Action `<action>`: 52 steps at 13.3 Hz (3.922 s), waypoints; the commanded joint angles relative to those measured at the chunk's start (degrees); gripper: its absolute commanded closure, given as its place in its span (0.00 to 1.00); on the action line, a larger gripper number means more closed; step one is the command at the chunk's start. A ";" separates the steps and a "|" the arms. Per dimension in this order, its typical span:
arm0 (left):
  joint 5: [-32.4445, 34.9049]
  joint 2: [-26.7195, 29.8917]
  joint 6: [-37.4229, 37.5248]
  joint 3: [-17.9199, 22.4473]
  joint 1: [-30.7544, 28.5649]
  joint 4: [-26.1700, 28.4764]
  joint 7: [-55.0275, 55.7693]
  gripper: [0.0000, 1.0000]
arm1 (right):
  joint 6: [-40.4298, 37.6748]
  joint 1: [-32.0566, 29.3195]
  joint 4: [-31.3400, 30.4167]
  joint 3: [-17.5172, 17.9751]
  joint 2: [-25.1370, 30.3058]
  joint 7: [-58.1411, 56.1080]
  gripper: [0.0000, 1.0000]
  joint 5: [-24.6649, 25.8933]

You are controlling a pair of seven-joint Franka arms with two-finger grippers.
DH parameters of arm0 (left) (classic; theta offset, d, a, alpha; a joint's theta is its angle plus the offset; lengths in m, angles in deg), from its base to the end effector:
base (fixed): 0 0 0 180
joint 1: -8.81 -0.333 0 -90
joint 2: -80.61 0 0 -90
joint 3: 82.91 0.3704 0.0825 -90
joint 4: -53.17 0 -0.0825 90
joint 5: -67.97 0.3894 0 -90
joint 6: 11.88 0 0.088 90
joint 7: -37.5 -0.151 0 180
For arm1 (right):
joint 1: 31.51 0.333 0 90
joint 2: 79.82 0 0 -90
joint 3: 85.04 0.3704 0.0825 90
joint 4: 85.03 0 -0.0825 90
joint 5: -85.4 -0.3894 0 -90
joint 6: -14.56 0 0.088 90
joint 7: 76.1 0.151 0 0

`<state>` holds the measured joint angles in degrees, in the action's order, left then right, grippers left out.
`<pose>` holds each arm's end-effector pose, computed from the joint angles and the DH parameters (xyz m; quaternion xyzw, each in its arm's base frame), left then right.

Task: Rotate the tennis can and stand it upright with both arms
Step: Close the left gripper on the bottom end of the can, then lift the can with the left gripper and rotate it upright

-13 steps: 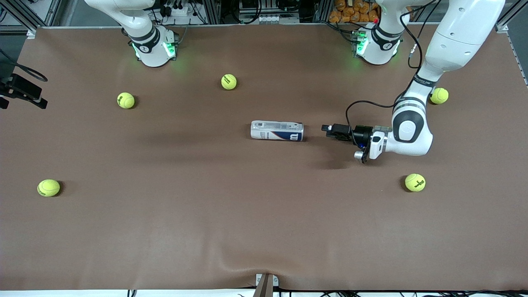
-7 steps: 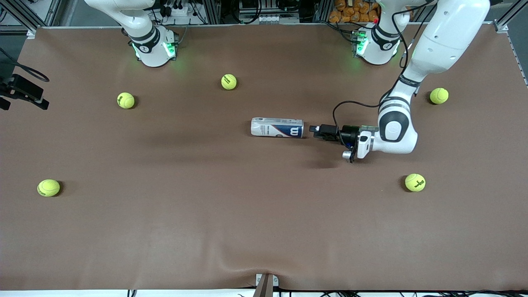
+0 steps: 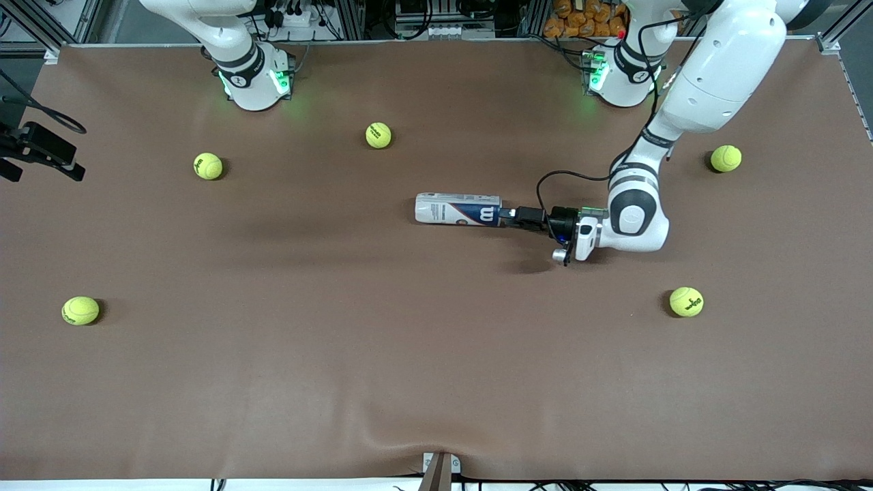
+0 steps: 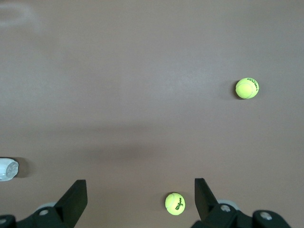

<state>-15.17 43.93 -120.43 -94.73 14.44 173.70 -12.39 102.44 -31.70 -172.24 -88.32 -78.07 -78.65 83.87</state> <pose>0.4993 -0.2782 0.1484 0.7807 0.0116 -0.1585 0.6044 0.5463 -0.0296 0.6717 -0.9997 0.0073 -0.0218 0.0131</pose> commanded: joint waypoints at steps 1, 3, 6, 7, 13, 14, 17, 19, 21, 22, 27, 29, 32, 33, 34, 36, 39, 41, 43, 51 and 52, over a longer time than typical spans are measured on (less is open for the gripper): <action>-2.03 -0.85 -0.53 -0.04 0.79 -0.12 -0.99 0.00 | 1.25 -0.17 -2.87 0.11 2.47 0.61 0.00 -1.20; -2.12 -1.29 -0.53 -0.13 0.88 -0.11 -1.08 0.00 | 1.16 -0.43 -2.87 0.11 2.47 0.61 0.00 -1.20; -4.14 -1.38 -0.53 -0.13 1.67 -0.20 -3.88 0.42 | 1.16 -0.34 -2.87 0.11 2.47 0.61 0.00 -1.20; -4.14 -1.38 -0.53 -0.04 1.67 -0.29 -4.85 0.76 | 1.25 -0.34 -2.87 0.11 2.38 0.61 0.00 -1.20; -3.09 -0.59 -0.61 0.14 1.67 -1.87 -3.81 1.00 | 1.25 -0.34 -2.78 0.11 2.29 0.61 0.00 -1.28; -1.61 -0.06 -0.61 0.22 1.67 -2.83 -1.02 1.00 | 1.25 -0.34 -2.87 0.11 2.29 0.61 0.00 -1.28; 2.18 1.96 -0.70 0.05 2.11 -5.91 7.69 1.00 | 1.25 -0.34 -2.87 0.11 2.29 0.61 0.00 -1.28; 2.36 3.80 -0.70 -0.04 3.07 -6.62 11.29 1.00 | 1.25 -0.34 -2.78 0.11 2.29 0.61 0.00 -1.28; 3.06 5.91 -0.79 0.22 4.12 -6.88 15.33 1.00 | 1.25 -0.34 -2.78 0.11 2.29 0.61 0.00 -1.28; 5.07 7.40 -1.22 0.31 4.65 -7.41 18.31 1.00 | 1.25 -0.34 -2.78 0.11 2.29 0.61 0.00 -1.28; 17.11 10.57 -3.60 0.05 6.06 -12.85 34.15 1.00 | 1.25 -0.34 -2.61 0.02 2.20 0.61 0.00 -1.28; 21.41 12.50 -4.65 0.05 7.81 -14.17 40.54 1.00 | 1.25 -0.34 -2.61 0.02 2.12 0.61 0.00 -1.28; 36.07 13.74 -5.36 -0.04 11.68 -20.92 58.71 1.00 | 1.25 -0.43 -2.61 0.02 2.12 0.61 0.00 -1.28; 38.81 13.83 -5.36 -0.04 12.73 -22.86 63.38 1.00 | 1.25 -0.43 -2.61 0.02 2.12 0.61 0.00 -1.28; 41.45 13.83 -5.27 -0.04 14.14 -24.62 67.61 1.00 | 1.16 -0.43 -2.61 0.02 2.12 0.61 0.00 -1.28; 48.82 13.92 -4.92 -0.04 16.68 -28.13 75.69 1.00 | 1.16 -0.43 -2.61 0.02 2.12 0.61 0.00 -1.28; 60.77 13.83 -4.57 -0.04 21.69 -32.88 88.44 1.00 | 1.16 -0.43 -2.61 0.02 2.12 0.61 0.00 -1.28; 67.71 13.22 -4.57 -0.04 25.90 -35.00 97.58 1.00 | 1.16 -0.35 -2.61 0.02 2.12 0.61 0.00 -1.28; 73.79 12.69 -4.48 -0.04 28.73 -36.41 102.43 1.00 | 1.16 -0.43 -2.61 0.02 2.12 0.61 0.00 -1.28; 86.37 6.46 -2.55 0.75 36.90 -39.31 115.01 1.00 | 1.16 -0.43 -2.61 0.02 2.12 0.61 0.00 -1.28; 88.30 5.58 -2.46 1.45 38.13 -40.45 117.46 1.00 | 1.07 -0.43 -2.61 0.02 2.12 0.61 0.00 -1.28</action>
<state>69.73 52.51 -124.76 -94.59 49.77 137.52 100.96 102.99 -31.74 -173.29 -88.44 -77.45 -78.65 83.80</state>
